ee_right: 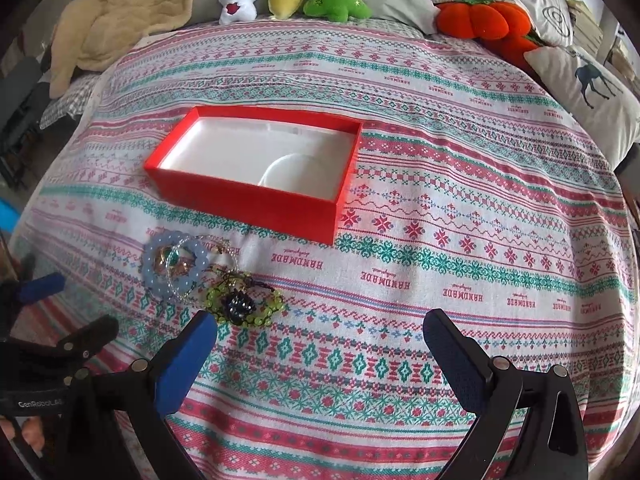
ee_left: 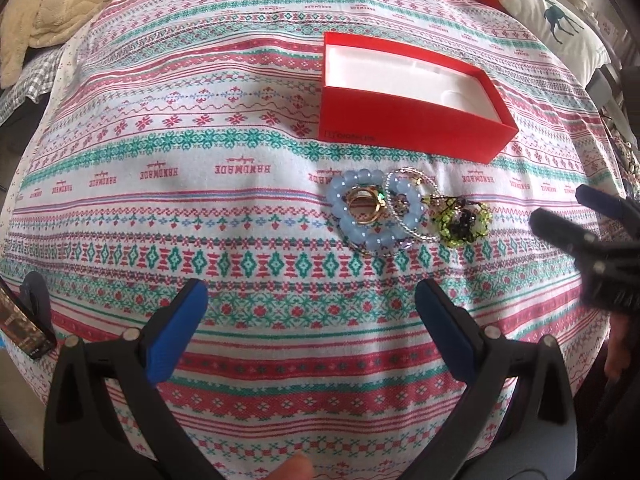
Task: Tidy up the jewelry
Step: 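Move both tools toward the jewelry pile beside the red box, then grasp the gold green-stone ring with the left tool while the right tool grasps the black charm ring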
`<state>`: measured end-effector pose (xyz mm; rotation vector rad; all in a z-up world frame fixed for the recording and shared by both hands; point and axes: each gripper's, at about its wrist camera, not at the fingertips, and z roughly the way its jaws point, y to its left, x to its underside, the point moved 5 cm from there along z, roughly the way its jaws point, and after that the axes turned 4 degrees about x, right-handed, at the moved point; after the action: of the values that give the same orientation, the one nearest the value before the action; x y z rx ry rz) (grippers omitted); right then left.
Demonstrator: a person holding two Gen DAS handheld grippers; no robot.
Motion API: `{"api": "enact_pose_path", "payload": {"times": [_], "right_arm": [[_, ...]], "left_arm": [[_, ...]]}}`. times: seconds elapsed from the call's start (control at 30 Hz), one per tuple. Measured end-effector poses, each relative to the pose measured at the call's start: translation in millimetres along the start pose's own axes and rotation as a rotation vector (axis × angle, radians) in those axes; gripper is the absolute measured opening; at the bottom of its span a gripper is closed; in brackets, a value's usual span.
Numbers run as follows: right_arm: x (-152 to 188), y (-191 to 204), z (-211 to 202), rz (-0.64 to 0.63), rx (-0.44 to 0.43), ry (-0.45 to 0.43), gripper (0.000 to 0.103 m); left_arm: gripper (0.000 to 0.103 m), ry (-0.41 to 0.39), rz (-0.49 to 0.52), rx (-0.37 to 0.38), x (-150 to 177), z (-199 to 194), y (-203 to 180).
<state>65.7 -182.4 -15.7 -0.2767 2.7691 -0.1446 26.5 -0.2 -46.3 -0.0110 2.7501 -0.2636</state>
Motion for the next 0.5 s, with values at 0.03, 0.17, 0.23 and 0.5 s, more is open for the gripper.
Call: {"api": "enact_pose_path", "payload": {"times": [0.03,0.17,0.23,0.5], "right_arm": [[-2.2,-2.3,0.3,0.011,-0.017,0.005,0.103],[-10.0,-8.3,3.2,0.046,-0.082,0.035,0.103],[-12.5,-8.7,5.7,0.051,-0.122,0.047,0.103],[-13.0,0.0,26.9,0.094,-0.305,0.151,0.069]], "left_arm": [[0.103,0.000,0.000,0.017,-1.1,-0.4,0.9],[0.103,0.027,0.028,0.014,-8.1,1.4,2.6],[0.099,0.032,0.044,0.012,-11.7,3.6,2.1],[0.083,0.040,0.086,0.045,-26.4,16.3,-3.4]]}}
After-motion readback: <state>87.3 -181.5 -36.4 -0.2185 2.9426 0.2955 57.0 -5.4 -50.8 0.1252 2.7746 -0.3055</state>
